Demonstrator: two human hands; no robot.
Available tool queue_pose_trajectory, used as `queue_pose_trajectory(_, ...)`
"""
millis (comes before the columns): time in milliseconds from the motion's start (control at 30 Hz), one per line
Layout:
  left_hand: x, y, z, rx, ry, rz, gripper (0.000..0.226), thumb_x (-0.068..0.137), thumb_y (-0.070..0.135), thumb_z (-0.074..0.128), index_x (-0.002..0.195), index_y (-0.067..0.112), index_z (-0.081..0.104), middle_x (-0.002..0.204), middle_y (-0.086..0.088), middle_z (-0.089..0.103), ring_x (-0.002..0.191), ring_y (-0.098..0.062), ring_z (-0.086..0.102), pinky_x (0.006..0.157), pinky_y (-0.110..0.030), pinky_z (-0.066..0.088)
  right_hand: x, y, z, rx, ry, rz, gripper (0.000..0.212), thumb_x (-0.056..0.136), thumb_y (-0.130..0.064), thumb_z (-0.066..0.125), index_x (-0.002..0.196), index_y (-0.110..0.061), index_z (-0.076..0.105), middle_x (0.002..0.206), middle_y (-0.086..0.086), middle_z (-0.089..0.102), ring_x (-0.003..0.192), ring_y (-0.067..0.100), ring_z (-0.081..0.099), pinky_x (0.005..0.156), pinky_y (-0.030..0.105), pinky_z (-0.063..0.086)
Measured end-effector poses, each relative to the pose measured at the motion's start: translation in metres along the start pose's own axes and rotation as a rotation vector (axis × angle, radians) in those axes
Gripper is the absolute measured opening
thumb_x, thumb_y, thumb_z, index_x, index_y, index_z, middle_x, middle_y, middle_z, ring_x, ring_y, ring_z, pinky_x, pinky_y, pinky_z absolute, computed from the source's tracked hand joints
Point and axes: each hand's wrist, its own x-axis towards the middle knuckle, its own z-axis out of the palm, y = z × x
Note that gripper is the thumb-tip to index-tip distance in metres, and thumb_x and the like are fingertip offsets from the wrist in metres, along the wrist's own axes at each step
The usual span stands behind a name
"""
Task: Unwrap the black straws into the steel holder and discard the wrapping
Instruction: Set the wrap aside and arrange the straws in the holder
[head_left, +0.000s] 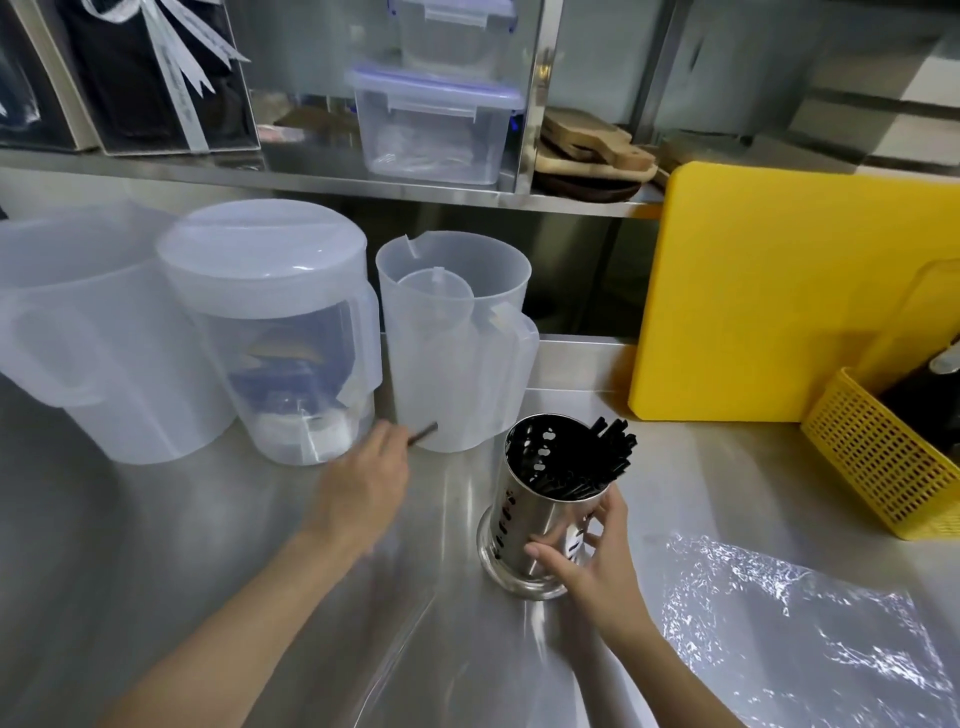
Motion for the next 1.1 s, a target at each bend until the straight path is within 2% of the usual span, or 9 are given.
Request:
queue_pose_trajectory(100,0.025,0.019,-0.051,-0.407,0.224,-0.249,0.009,0.084,0.004,0.059,0.091,0.001,0.055,0.085,-0.015,0.062,0.072,-0.034,0.062,0.061,-0.04,0.051,-0.001,0.001,-0.001,0.001,0.008,0.008,0.09,0.059,-0.016,0.083,0.126,-0.04,0.028,0.114,-0.017,0.049,0.107,-0.018,0.044,0.086,0.008,0.037)
queue_pose_trajectory(233,0.047,0.056,-0.108,-0.718,0.442,-0.235,0.016,0.084,0.008,0.062,0.093,0.009,0.049,0.087,0.002,0.057,0.079,-0.014,0.059,0.068,-0.005,0.047,-0.001,0.0,-0.002,-0.002,0.006,0.012,0.098,0.059,-0.017,0.085,0.134,-0.033,0.023,0.115,-0.02,0.048,0.106,-0.018,0.045,0.085,0.006,0.037)
queue_pose_trajectory(400,0.059,0.097,-0.135,-0.977,0.505,-0.154,0.032,0.083,0.012,0.065,0.089,0.034,0.043,0.088,0.017,0.056,0.086,-0.01,0.063,0.07,-0.026,0.058,0.001,-0.001,-0.002,-0.039,0.011,0.014,0.099,0.053,-0.028,0.083,0.134,-0.031,0.026,0.106,-0.039,0.047,0.108,-0.011,0.046,0.087,0.012,0.036)
queue_pose_trajectory(533,0.056,0.115,-0.107,-0.934,0.367,-0.117,0.027,0.083,0.012,0.064,0.091,0.028,0.044,0.086,0.018,0.054,0.083,-0.003,0.06,0.071,-0.019,0.056,0.0,-0.002,-0.002,-0.05,0.031,-0.034,0.091,0.053,-0.028,0.083,0.128,-0.032,0.033,0.106,-0.022,0.048,0.104,-0.002,0.047,0.087,0.014,0.037)
queue_pose_trajectory(767,0.032,0.111,-0.038,-0.856,-0.152,-0.274,0.025,0.085,0.012,0.06,0.106,0.019,0.047,0.091,0.009,0.058,0.097,-0.016,0.06,0.085,-0.023,0.047,0.0,-0.004,-0.004,-0.067,0.016,-0.089,0.08,0.056,-0.027,0.082,0.119,-0.041,0.035,0.097,-0.037,0.046,0.1,-0.002,0.048,0.084,0.006,0.037)
queue_pose_trajectory(867,0.027,0.107,-0.034,-0.813,-0.139,-0.271,0.025,0.085,0.016,0.06,0.109,0.016,0.052,0.1,0.005,0.06,0.105,-0.013,0.056,0.087,-0.018,0.038,0.0,-0.002,-0.004,-0.08,0.006,-0.081,0.088,0.055,-0.033,0.082,0.128,-0.031,0.034,0.1,-0.039,0.044,0.102,-0.002,0.048,0.088,0.015,0.037)
queue_pose_trajectory(967,0.024,0.101,-0.043,-0.957,-0.136,-0.235,0.024,0.084,0.022,0.061,0.107,0.022,0.055,0.106,0.007,0.063,0.108,-0.002,0.053,0.09,-0.011,0.034,0.001,-0.005,-0.008,-0.085,-0.014,-0.094,0.096,0.053,-0.038,0.083,0.132,-0.034,0.03,0.112,-0.031,0.047,0.109,-0.001,0.049,0.093,0.019,0.038)
queue_pose_trajectory(1033,0.022,0.097,-0.048,-1.052,-0.262,-0.198,0.034,0.077,0.036,0.065,0.109,0.031,0.053,0.108,0.015,0.062,0.11,0.006,0.05,0.091,-0.012,0.033,0.0,-0.011,-0.012,-0.083,-0.021,-0.132,0.092,0.053,-0.042,0.082,0.13,-0.04,0.03,0.117,-0.027,0.048,0.112,-0.003,0.047,0.093,0.013,0.036)
queue_pose_trajectory(1100,0.02,0.094,-0.048,-0.959,-0.373,-0.122,0.048,0.067,0.05,0.066,0.11,0.044,0.048,0.109,0.023,0.059,0.117,0.0,0.043,0.095,-0.014,0.029,-0.002,-0.022,-0.019,-0.07,0.016,-0.169,0.091,0.055,-0.055,0.077,0.13,-0.042,0.028,0.128,-0.027,0.045,0.119,-0.009,0.042,0.092,0.005,0.033)
